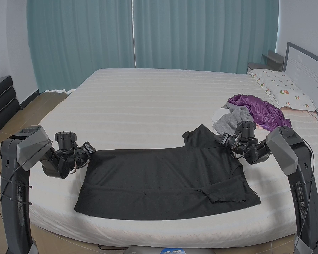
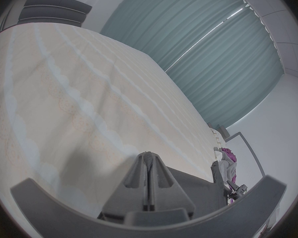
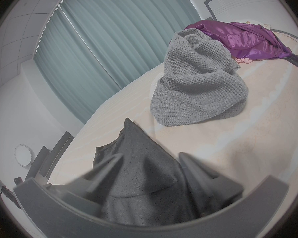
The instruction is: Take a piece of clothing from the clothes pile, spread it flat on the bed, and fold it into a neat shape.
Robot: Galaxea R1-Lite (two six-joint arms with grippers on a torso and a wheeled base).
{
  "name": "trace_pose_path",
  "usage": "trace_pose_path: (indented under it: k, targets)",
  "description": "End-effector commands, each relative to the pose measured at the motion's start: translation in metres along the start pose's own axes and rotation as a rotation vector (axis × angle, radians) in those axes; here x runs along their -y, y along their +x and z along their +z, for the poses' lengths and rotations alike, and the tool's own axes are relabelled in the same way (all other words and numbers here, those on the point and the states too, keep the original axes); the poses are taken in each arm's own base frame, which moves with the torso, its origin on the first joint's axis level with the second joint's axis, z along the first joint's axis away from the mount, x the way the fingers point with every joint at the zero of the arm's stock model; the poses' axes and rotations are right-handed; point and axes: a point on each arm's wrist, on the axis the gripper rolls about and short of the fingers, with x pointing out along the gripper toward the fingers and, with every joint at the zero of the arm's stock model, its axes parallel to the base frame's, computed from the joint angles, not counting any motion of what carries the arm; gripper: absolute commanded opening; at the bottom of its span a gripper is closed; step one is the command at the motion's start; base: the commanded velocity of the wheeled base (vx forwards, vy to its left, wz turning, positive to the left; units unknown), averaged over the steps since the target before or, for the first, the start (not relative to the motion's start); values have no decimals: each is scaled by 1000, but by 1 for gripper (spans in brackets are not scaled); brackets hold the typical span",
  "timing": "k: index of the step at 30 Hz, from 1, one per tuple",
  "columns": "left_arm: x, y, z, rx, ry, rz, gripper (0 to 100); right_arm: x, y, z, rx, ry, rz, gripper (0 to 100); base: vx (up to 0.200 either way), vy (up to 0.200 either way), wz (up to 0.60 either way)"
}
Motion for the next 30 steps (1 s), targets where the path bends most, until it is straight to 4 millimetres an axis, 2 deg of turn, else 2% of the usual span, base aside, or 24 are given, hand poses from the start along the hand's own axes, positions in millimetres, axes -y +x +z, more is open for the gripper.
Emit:
trace_pose_path:
  k: [1, 13, 22, 30]
  targets:
    - [0, 0, 0, 0, 1, 1, 0, -1, -1, 0, 0, 1, 0, 0, 0, 0, 0]
    - [3, -1, 3, 20, 8, -15, 0, -1, -13, 6, -3, 12, -9, 0, 0, 0, 0]
    - [10, -10, 9, 39, 12, -23, 0, -6, -33, 29, 32, 65, -7, 0, 0, 0, 0]
    - [15, -14, 15, 53, 15, -32, 0, -5, -41, 29, 58, 78, 18, 0, 0, 0, 0]
